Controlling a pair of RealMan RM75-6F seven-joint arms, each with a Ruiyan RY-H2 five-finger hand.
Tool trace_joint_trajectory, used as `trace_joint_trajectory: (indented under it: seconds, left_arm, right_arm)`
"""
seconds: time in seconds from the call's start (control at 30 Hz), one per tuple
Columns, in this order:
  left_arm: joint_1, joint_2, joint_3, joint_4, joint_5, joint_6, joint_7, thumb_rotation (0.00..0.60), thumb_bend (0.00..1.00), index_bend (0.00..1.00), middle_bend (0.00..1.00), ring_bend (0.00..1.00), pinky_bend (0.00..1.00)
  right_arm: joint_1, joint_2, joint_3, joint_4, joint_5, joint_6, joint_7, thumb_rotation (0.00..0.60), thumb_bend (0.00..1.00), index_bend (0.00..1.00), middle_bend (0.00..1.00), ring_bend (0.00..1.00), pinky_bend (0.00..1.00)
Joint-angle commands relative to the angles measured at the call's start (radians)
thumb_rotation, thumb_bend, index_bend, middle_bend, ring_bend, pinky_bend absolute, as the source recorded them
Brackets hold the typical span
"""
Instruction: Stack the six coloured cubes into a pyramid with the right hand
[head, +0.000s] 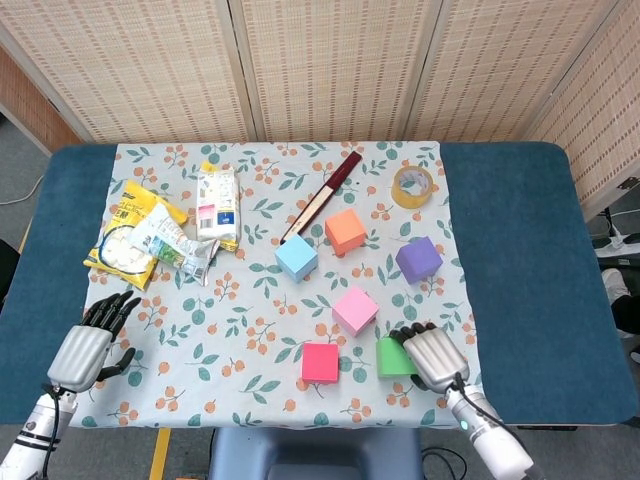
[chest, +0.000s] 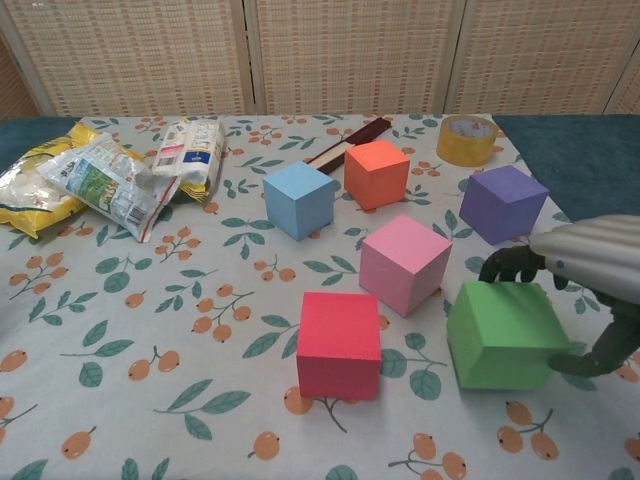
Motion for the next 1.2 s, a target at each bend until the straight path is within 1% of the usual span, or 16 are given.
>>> trace_joint_trajectory:
  seconds: [0.03,0.2,0.37,0.5,0.67,1.0,1.2]
  left_arm:
    - [0.0,0.006,0.0,0.002,-0.002,0.002,-0.015,0.6,0.41,0.0,0.0,0.0,0.12]
    - [0.002,0.017,-0.001,0.001,-0.002,0.011,-0.037,0.6,0.4,0.0,0.0,0.0,0.12]
    - [0.002,0.023,0.0,0.001,0.0,0.015,-0.051,0.6,0.4,0.0,0.0,0.0,0.12]
    - [0.003,0.025,0.001,-0.001,0.001,0.017,-0.054,0.6,0.4,0.0,0.0,0.0,0.12]
    - [0.005,0.028,0.002,-0.002,0.002,0.02,-0.059,0.6,0.4,0.0,0.0,0.0,0.12]
    - [0.004,0.031,0.0,-0.002,-0.002,0.019,-0.064,0.6,0.41,0.0,0.0,0.0,0.12]
    - [0.003,0.03,0.001,-0.001,-0.003,0.017,-0.063,0.6,0.41,0.0,0.0,0.0,0.12]
  right_arm:
    - [0.016,-0.054,0.005,-0.026,0.064,0.025,-0.034,0.6,0.18,0.69,0.28,0.24,0.34]
    - [0.043,-0.091,0.022,-0.043,0.125,0.061,-0.075,0.6,0.18,0.69,0.28,0.23,0.34]
    - [0.068,-0.112,0.038,-0.062,0.166,0.076,-0.079,0.6,0.18,0.69,0.28,0.23,0.34]
    - [0.09,-0.139,0.049,-0.061,0.189,0.088,-0.091,0.6,0.18,0.69,0.28,0.23,0.34]
    - [0.104,-0.154,0.049,-0.062,0.199,0.099,-0.1,0.6,0.18,0.69,0.28,0.23,0.34]
    - [0.126,-0.211,0.004,0.003,0.113,0.142,-0.143,0.6,0.18,0.66,0.28,0.23,0.34]
    - [0.132,-0.239,0.001,0.018,0.117,0.153,-0.153,0.6,0.18,0.66,0.28,0.23,0.34]
